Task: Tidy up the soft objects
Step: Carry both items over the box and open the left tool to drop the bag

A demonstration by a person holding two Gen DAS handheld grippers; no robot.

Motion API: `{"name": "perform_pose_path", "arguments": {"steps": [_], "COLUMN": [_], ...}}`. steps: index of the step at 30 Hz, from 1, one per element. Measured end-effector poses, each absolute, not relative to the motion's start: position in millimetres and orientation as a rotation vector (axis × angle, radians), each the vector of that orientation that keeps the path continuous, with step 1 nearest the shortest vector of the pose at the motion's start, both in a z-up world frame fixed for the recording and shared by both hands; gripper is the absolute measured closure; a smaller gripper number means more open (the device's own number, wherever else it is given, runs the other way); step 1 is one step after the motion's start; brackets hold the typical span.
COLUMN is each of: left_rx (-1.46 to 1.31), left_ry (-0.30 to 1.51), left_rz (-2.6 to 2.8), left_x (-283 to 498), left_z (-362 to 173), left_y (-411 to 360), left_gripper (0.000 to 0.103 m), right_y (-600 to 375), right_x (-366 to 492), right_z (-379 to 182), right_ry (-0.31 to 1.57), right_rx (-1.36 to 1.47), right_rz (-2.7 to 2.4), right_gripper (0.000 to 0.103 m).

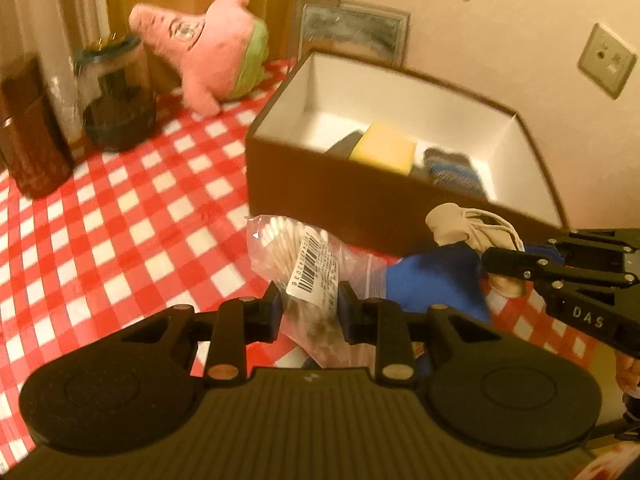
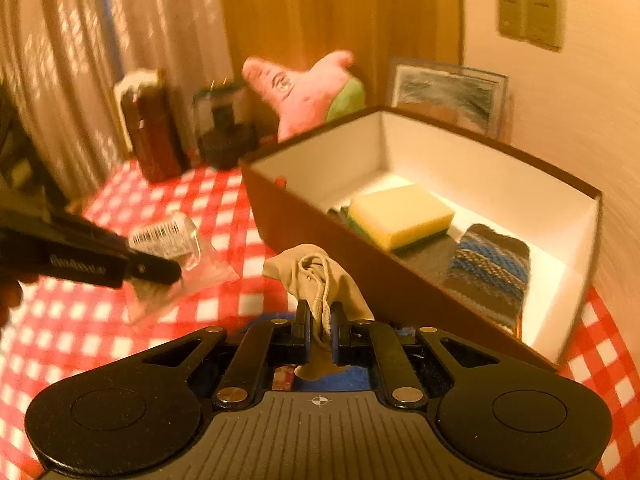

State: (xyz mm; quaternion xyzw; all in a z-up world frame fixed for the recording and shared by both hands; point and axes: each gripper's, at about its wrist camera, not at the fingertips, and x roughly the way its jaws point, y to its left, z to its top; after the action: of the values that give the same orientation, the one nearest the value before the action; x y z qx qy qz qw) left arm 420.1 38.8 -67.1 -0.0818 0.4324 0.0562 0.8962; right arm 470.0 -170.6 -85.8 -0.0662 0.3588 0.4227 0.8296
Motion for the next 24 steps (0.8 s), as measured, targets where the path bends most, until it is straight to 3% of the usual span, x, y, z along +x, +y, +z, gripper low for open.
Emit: {"name": "perform_pose_path", "arguments": {"steps": [13,24], "left_rx": [-0.073,-0.005], "left_ry": [0.775,0.784], "left_rz": [-0.013,-0.083], "left_x": [467,535], "left_z": [-22,-24], "left_y": [-2,-36], "left_gripper": [0.077,0.077], "right_y": [-218,-235], "right_x": [507,553], "right_z": [-31,-29], "right_ry": [0.749,0.753], "right_rx": [0.040,0.081], "right_rz": [0.707,0.586], "right_gripper": [0.094,0.094]}}
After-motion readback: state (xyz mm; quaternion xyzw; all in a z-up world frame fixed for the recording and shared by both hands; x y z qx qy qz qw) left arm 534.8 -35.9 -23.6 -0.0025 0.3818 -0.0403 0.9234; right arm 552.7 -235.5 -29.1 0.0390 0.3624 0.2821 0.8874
